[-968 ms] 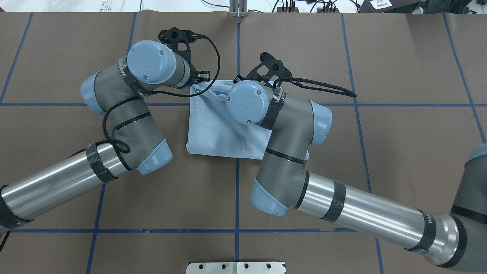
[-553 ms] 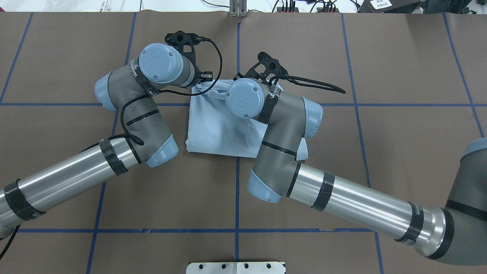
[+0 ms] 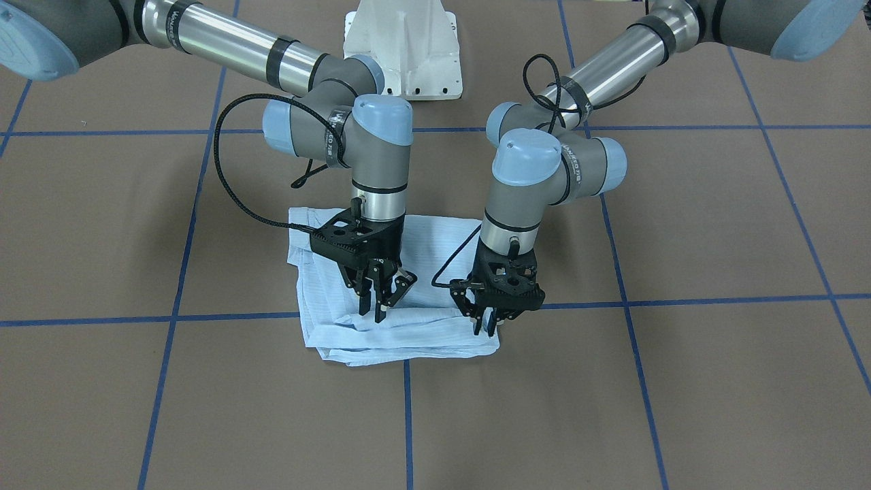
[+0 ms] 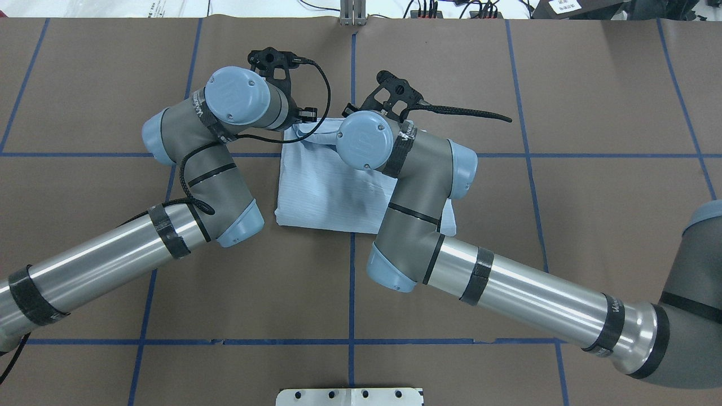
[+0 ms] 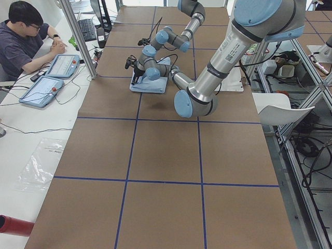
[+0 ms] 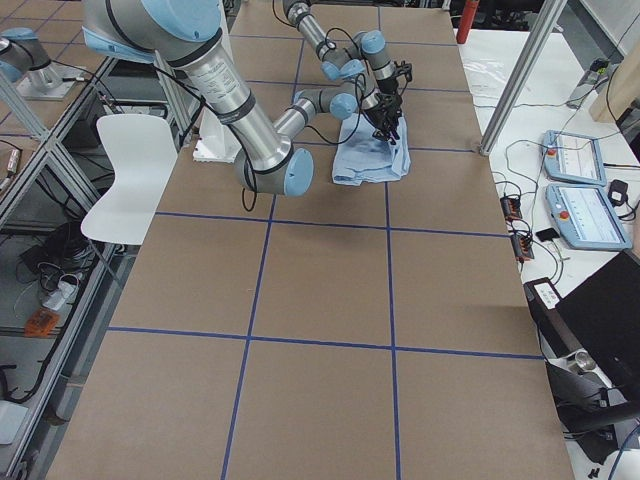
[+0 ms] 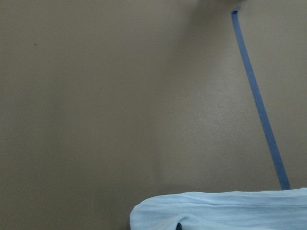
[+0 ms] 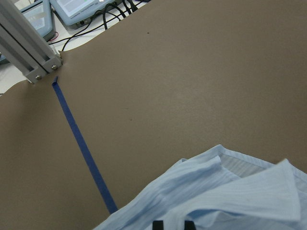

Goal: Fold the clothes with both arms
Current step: 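Lift the near edge with both grippers and fold it toward the far edge, then release the folded edge and raise both grippers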

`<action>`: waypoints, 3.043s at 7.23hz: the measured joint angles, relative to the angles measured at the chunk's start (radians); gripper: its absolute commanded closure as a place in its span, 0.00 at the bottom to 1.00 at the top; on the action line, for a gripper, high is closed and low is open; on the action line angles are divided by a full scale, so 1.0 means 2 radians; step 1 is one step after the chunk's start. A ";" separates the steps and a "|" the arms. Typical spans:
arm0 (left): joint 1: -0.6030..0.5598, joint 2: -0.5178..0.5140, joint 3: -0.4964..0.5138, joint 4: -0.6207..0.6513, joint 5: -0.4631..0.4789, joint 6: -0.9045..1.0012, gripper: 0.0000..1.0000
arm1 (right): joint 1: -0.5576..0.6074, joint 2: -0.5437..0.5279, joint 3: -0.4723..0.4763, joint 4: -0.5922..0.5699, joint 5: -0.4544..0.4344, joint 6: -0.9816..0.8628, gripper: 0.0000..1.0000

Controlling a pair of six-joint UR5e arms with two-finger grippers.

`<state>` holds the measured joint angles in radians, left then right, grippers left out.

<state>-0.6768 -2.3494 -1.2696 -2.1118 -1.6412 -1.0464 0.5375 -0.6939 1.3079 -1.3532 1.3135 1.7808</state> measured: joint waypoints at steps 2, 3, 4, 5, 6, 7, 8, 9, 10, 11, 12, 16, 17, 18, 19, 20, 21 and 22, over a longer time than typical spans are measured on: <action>0.000 0.004 -0.002 -0.022 -0.007 0.016 0.00 | 0.018 0.002 0.005 0.002 0.033 -0.032 0.00; 0.001 0.007 -0.002 -0.025 -0.010 0.018 0.00 | 0.027 0.000 0.011 0.003 0.050 -0.052 0.00; 0.004 0.013 -0.001 -0.027 -0.010 0.024 0.00 | 0.035 -0.011 0.026 0.004 0.068 -0.075 0.00; 0.008 0.020 -0.001 -0.027 -0.009 0.036 0.00 | 0.041 -0.031 0.051 0.005 0.085 -0.098 0.00; 0.013 0.025 0.000 -0.027 -0.006 0.042 0.00 | 0.044 -0.050 0.073 0.005 0.093 -0.112 0.00; 0.018 0.026 0.001 -0.026 -0.002 0.045 0.00 | 0.045 -0.059 0.084 0.005 0.096 -0.118 0.00; 0.020 0.027 0.001 -0.026 0.000 0.047 0.00 | 0.045 -0.064 0.089 0.005 0.097 -0.121 0.00; 0.022 0.027 0.001 -0.026 0.001 0.050 0.00 | 0.045 -0.065 0.091 0.005 0.097 -0.122 0.00; 0.023 0.028 0.002 -0.026 0.003 0.060 0.00 | 0.045 -0.065 0.091 0.005 0.096 -0.122 0.00; 0.023 0.029 0.001 -0.026 0.007 0.077 0.00 | 0.045 -0.066 0.091 0.005 0.096 -0.121 0.00; 0.023 0.029 0.001 -0.026 0.010 0.093 0.00 | 0.044 -0.066 0.091 0.005 0.096 -0.120 0.00; 0.023 0.014 0.028 -0.025 0.026 0.056 0.00 | 0.043 -0.067 0.090 0.005 0.094 -0.118 0.00; 0.021 0.000 0.046 -0.026 0.029 0.029 0.00 | 0.043 -0.068 0.090 0.005 0.094 -0.119 0.00; 0.018 -0.013 0.065 -0.028 0.036 -0.001 0.00 | 0.043 -0.071 0.089 0.005 0.094 -0.121 0.00; 0.013 -0.021 0.079 -0.029 0.052 -0.036 0.00 | 0.042 -0.073 0.089 0.006 0.093 -0.121 0.00; 0.004 -0.024 0.088 -0.030 0.067 -0.069 0.00 | 0.042 -0.076 0.088 0.010 0.093 -0.121 0.00; -0.006 -0.026 0.092 -0.031 0.078 -0.096 0.00 | 0.040 -0.080 0.087 0.020 0.092 -0.120 0.00; -0.014 -0.026 0.094 -0.042 0.089 -0.119 0.00 | 0.038 -0.084 0.087 0.033 0.092 -0.118 0.00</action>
<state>-0.7047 -2.4016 -1.0820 -2.1961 -1.4631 -1.2842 0.6136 -0.8616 1.4810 -1.2866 1.4974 1.5448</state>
